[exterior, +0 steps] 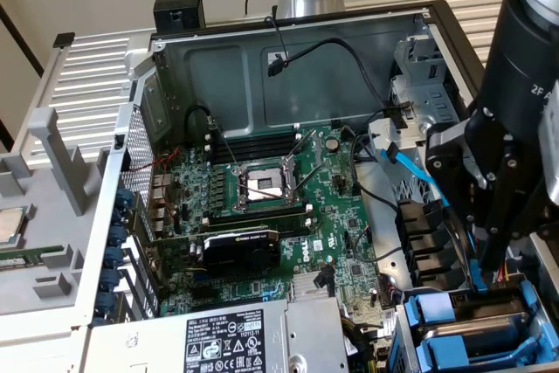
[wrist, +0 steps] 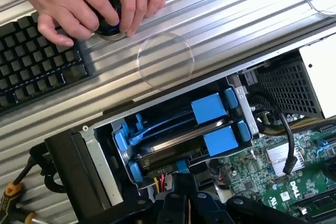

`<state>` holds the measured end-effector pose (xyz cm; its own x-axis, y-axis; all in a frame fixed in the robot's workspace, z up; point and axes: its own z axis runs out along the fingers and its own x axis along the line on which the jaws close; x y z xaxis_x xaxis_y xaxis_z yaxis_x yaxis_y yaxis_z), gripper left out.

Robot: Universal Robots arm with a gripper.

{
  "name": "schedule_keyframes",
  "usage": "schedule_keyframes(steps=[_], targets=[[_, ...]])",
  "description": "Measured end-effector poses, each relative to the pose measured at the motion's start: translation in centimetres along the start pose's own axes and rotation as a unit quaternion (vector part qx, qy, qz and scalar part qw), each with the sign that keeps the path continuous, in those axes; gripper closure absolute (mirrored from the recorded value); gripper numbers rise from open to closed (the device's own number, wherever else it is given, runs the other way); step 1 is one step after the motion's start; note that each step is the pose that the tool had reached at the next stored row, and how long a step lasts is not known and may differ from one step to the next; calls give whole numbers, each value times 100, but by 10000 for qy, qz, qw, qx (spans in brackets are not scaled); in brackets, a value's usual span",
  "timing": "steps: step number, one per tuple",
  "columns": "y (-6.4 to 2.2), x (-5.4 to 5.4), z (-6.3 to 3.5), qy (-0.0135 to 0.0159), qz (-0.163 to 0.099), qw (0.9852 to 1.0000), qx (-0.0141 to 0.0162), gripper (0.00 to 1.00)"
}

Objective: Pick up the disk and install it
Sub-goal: 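Insert the second disk wire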

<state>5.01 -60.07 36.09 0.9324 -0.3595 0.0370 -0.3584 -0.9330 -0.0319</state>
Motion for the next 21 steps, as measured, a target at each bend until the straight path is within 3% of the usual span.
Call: schedule_keyframes(steps=[3, 7, 10, 18, 21], targets=[[0, 0, 0, -9, -272, 9996, 10, 89], [0, 0, 0, -20, -639, 9980, 24, 89], [-1, -1, 0, -29, -902, 9959, 34, 89], [-5, 7, 1, -51, -1506, 9886, 56, 89], [-5, 6, 1, -55, -1545, 9880, 57, 89]])
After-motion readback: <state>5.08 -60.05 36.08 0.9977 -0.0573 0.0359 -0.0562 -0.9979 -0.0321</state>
